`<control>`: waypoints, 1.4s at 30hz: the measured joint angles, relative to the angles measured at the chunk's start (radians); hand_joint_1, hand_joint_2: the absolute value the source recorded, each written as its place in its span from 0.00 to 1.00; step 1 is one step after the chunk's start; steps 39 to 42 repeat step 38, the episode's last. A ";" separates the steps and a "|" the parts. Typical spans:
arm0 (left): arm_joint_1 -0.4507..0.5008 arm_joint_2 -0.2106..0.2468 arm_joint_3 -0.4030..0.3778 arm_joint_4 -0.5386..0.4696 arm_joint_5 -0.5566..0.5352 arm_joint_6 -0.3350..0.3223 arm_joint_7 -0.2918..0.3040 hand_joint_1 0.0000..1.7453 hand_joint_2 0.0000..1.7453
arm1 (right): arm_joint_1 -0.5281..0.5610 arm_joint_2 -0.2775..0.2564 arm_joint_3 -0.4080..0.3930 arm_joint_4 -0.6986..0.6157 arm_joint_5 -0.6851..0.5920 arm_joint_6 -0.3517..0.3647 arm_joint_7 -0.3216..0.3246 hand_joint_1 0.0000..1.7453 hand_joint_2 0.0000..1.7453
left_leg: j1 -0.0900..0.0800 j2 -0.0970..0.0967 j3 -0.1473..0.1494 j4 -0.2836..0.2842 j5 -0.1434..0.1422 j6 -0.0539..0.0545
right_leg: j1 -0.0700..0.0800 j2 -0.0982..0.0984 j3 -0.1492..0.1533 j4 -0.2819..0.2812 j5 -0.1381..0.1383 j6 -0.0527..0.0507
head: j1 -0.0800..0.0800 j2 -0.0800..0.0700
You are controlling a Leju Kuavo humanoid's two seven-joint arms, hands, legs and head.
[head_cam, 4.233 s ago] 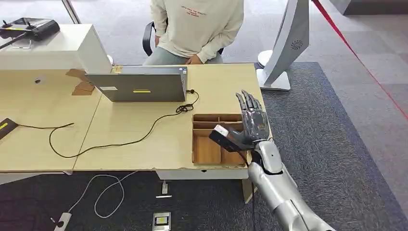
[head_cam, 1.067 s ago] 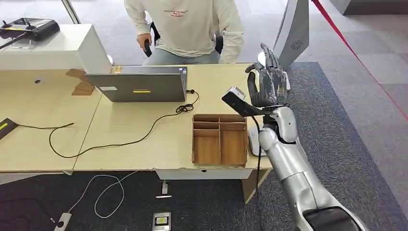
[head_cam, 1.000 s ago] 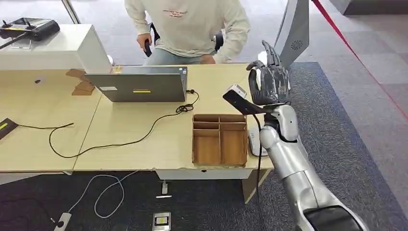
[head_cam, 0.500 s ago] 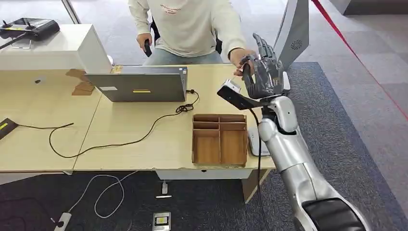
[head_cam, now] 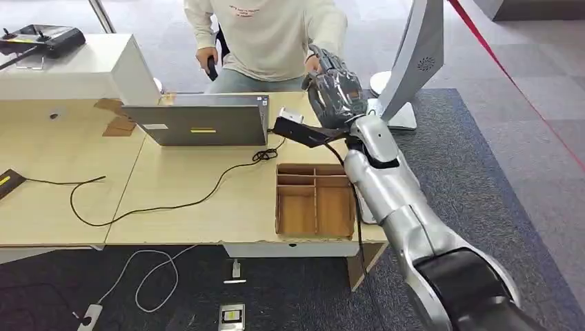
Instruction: Pass the card to the sensor for recognition and then transmit it.
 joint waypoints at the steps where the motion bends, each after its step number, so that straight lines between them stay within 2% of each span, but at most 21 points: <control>1: 0.000 0.000 -0.001 0.000 -0.004 0.000 0.002 0.00 0.00 | -0.007 0.003 0.003 0.013 0.003 0.001 0.005 0.00 1.00 | 0.000 0.000 0.000 0.000 0.000 0.000 | 0.000 0.000 0.000 0.000 0.000 0.000 | 0.000 0.000; 4: -0.001 0.000 -0.007 0.000 -0.016 0.000 0.009 0.00 0.00 | -0.011 0.006 0.012 0.032 0.004 -0.007 0.008 0.00 1.00 | 0.000 0.000 0.000 0.000 0.000 0.000 | 0.000 0.000 0.000 0.000 0.000 0.000 | 0.000 0.000; 5: -0.001 0.000 -0.010 0.000 -0.018 0.000 0.010 0.00 0.00 | -0.011 0.006 0.016 0.041 0.004 -0.011 0.009 0.00 0.00 | 0.000 0.000 0.000 0.000 0.000 0.000 | 0.000 0.000 0.000 0.000 0.000 0.000 | 0.000 0.000; 10: -0.001 0.000 -0.012 0.000 -0.027 0.000 0.013 0.00 0.00 | -0.012 0.006 0.023 0.064 0.003 -0.053 0.018 0.00 0.00 | 0.000 0.000 0.000 0.000 0.000 0.000 | 0.000 0.000 0.000 0.000 0.000 0.000 | 0.000 0.000; 15: 0.007 0.000 -0.012 0.000 -0.031 0.012 0.002 0.00 0.00 | -0.025 -0.009 0.021 0.060 -0.070 -0.160 0.000 0.00 0.00 | 0.000 0.000 0.000 0.000 0.000 0.000 | 0.000 0.000 0.000 0.000 0.000 0.000 | 0.001 0.000; 16: 0.010 0.000 -0.012 0.000 -0.026 0.014 -0.002 0.00 0.00 | -0.026 -0.014 0.019 0.053 -0.093 -0.181 -0.010 0.00 1.00 | 0.000 0.000 0.001 0.001 0.000 0.000 | 0.000 0.000 0.000 0.000 0.000 0.000 | 0.000 0.000; 18: 0.020 0.000 -0.011 0.000 -0.014 0.019 -0.016 0.00 0.00 | -0.026 -0.033 0.001 0.017 -0.177 -0.273 -0.042 0.00 1.00 | 0.000 0.000 0.001 0.001 0.000 0.000 | 0.000 0.000 0.000 0.000 0.000 0.000 | 0.000 0.000; 21: 0.042 -0.002 -0.006 0.000 0.009 0.034 -0.029 0.00 0.00 | -0.007 -0.069 -0.052 -0.068 -0.254 -0.370 -0.090 0.00 1.00 | 0.000 0.000 0.001 0.001 0.000 0.001 | 0.000 0.000 0.000 0.000 0.000 0.000 | 0.001 0.000; 25: 0.057 -0.002 0.002 0.000 0.019 0.030 -0.031 0.00 0.00 | 0.051 -0.087 -0.171 -0.184 -0.246 -0.373 -0.179 0.00 1.00 | 0.000 0.001 0.000 0.001 -0.001 0.001 | 0.000 0.000 0.000 0.000 0.000 0.000 | 0.000 0.000; 27: 0.061 -0.002 0.012 0.001 0.034 0.028 -0.034 0.00 0.00 | 0.085 -0.092 -0.262 -0.246 -0.251 -0.373 -0.231 0.00 1.00 | 0.000 0.000 0.001 0.001 -0.001 0.001 | 0.000 0.000 0.000 0.000 0.000 0.000 | 0.000 0.000; 28: 0.062 -0.002 0.013 0.001 0.036 0.028 -0.035 0.00 0.00 | 0.093 -0.093 -0.271 -0.251 -0.253 -0.373 -0.237 0.00 1.00 | 0.000 0.000 0.001 0.001 -0.001 0.001 | 0.000 0.000 0.000 -0.001 0.000 0.000 | 0.000 0.000; 29: 0.065 -0.002 0.018 0.001 0.045 0.028 -0.037 0.00 0.00 | 0.123 -0.098 -0.339 -0.291 -0.271 -0.373 -0.272 0.00 1.00 | 0.000 0.000 0.001 0.001 -0.001 0.001 | 0.000 0.000 0.001 -0.001 0.000 0.000 | 0.000 0.000; 35: 0.075 -0.002 0.043 0.002 0.078 0.028 -0.045 0.00 0.00 | 0.237 -0.114 -0.541 -0.355 -0.245 -0.372 -0.291 0.00 1.00 | 0.000 0.001 0.002 0.002 -0.001 0.001 | 0.000 0.000 0.001 -0.001 0.000 0.000 | 0.000 0.000; 38: 0.075 -0.002 0.053 0.002 0.080 0.018 -0.045 0.00 0.00 | 0.294 -0.116 -0.667 -0.354 -0.204 -0.372 -0.362 0.00 1.00 | -0.001 0.000 0.001 0.002 -0.001 0.001 | -0.001 0.000 0.000 -0.001 0.000 0.000 | 0.000 0.000; 42: 0.075 -0.002 0.053 0.002 0.080 0.018 -0.045 0.00 0.00 | 0.294 -0.116 -0.667 -0.354 -0.204 -0.372 -0.362 0.00 1.00 | -0.001 0.000 0.001 0.002 -0.001 0.001 | -0.001 0.000 0.000 -0.001 0.000 0.000 | 0.000 0.000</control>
